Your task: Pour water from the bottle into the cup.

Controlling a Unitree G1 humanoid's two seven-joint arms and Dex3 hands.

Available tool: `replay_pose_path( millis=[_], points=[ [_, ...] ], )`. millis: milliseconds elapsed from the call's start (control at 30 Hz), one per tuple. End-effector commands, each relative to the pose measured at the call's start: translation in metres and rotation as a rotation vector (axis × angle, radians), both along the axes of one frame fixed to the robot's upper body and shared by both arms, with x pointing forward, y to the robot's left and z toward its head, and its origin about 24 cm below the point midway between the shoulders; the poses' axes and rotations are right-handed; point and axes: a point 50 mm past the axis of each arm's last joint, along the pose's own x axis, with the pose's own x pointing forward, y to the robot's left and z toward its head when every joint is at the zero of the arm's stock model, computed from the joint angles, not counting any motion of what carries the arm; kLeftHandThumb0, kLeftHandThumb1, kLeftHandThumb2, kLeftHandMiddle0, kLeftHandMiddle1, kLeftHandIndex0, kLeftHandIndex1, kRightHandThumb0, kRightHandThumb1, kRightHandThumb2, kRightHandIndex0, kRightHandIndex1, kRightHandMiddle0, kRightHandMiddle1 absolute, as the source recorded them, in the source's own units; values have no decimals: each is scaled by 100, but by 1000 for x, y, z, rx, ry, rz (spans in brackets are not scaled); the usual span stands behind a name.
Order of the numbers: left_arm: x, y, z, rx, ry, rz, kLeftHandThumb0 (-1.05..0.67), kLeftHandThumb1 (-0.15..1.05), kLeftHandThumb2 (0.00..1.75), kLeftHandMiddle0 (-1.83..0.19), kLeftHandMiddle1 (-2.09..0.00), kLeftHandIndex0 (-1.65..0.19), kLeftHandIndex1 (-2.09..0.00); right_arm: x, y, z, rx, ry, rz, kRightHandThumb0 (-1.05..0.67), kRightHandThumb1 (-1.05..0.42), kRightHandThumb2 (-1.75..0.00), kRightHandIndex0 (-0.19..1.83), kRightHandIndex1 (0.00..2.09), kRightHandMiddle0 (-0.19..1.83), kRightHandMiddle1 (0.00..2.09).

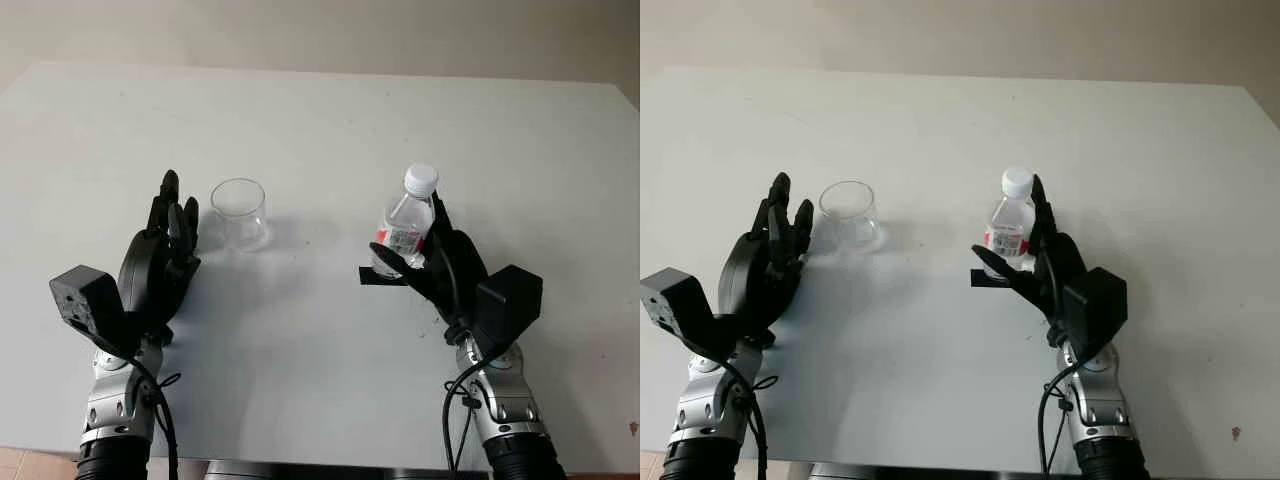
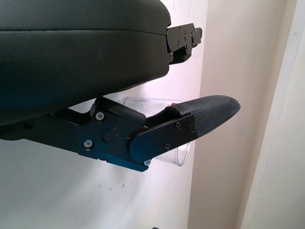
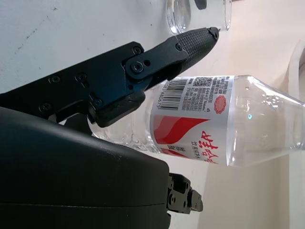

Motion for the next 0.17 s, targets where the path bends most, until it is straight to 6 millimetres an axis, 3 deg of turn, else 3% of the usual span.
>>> replay_pose_path(
  millis=[0,133],
  points=[
    [-2,0,-3,3,7,-2,-79,105,77,8,-5,15,-5,-1,-1,-2,6,-6,-18,-89,-90,-6,-19,0,-19,0],
    [-3,-1,-3,-1,7,-2,-79,105,77,9,-5,15,-5,1,1,0,5,-25,-14,-90,-90,-6,-19,0,-19,0]
  ],
)
